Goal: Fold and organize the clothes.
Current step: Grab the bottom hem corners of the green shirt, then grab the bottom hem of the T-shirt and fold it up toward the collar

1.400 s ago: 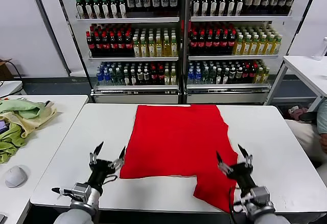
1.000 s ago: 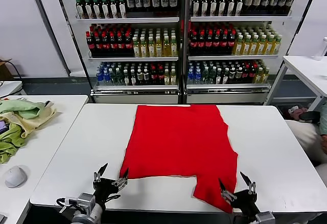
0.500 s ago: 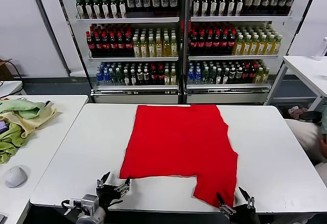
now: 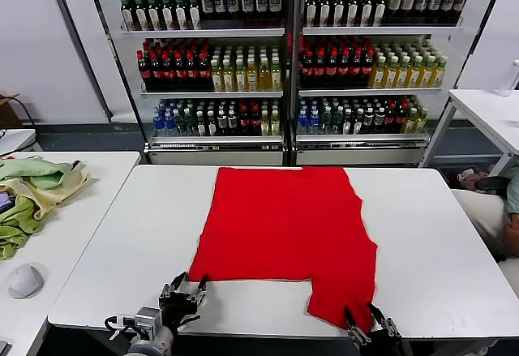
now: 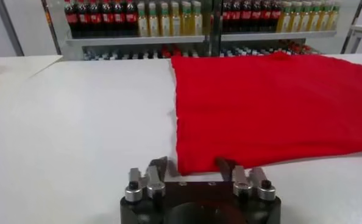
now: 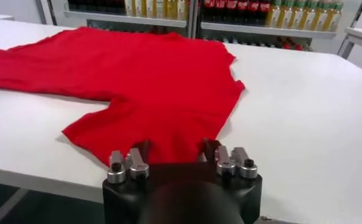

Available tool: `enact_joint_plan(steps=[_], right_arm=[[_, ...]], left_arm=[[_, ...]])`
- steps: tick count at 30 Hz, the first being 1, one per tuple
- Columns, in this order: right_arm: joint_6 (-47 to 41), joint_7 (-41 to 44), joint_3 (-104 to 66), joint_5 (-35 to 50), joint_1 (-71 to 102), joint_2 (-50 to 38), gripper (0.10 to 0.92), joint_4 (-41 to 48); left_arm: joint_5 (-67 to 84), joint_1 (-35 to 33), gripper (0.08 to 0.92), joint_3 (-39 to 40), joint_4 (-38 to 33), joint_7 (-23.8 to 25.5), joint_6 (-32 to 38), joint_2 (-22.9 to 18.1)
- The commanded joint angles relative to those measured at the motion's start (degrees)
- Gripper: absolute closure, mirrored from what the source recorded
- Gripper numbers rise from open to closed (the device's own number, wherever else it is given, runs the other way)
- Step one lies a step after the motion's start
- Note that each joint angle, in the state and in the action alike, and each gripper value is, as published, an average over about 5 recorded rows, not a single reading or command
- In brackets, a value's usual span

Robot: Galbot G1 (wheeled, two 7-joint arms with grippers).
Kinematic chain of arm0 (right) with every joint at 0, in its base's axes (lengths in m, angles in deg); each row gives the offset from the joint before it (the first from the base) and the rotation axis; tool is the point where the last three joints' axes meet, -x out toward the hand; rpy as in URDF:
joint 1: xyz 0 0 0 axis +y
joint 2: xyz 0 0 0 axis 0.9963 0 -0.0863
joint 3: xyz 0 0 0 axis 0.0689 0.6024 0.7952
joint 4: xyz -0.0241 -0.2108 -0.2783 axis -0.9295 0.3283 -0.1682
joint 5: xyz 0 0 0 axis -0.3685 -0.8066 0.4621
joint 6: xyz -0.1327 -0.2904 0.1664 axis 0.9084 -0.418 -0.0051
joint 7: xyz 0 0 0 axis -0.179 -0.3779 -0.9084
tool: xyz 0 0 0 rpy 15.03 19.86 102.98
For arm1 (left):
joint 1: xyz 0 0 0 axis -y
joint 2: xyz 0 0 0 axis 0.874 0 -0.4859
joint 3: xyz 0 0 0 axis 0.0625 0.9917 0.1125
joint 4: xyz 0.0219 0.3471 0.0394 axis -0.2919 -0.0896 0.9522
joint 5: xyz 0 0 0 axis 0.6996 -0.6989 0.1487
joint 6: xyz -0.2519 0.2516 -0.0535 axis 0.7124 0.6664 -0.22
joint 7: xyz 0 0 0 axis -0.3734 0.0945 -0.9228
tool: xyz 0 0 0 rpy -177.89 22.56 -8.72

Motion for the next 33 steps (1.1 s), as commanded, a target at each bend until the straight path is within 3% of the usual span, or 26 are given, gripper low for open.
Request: enact_joint_plan(steps=[1, 8, 12, 20, 25, 29, 33], right_arm=[[-0.4, -0.1, 0.3, 1.4, 0.0, 0.1, 0.688, 0.8], [-0.9, 0.8, -1.2, 2.8, -0.9, -0.8, 0.876, 0.1], [-1.2, 3.2, -6.0, 4.6, 1.6, -2.8, 0.895, -3.6], [-4.4, 7.2, -17.6, 5.5, 13.8, -6.1, 0.895, -15.3], [-5.5, 6.7, -18.7, 5.2, 19.4, -5.5, 0.895, -19.5], [-5.3, 5.4, -17.5, 5.9, 18.0, -4.8, 0.895, -21.5], [-5.7, 3.3, -15.5, 8.6, 9.5, -3.9, 0.895, -20.5]], left_arm=[[0.1, 0.2, 0.588, 0.7, 0.7, 0.3, 0.1, -0.2], [-0.3, -0.1, 0.796, 1.5, -0.2, 1.2, 0.9, 0.1], [-0.4, -2.9, 0.888, 0.8, -4.2, 1.1, 1.3, 2.1], [-0.5, -17.7, 0.909, -4.2, -17.6, -2.1, -0.1, 9.2], [-4.5, -29.2, 0.909, -6.1, -24.6, -5.5, -0.7, 11.0], [-4.6, -29.4, 0.909, -8.5, -25.9, -6.5, -0.1, 11.4], [-1.9, -21.0, 0.909, -8.9, -23.7, -6.0, -0.2, 10.6]])
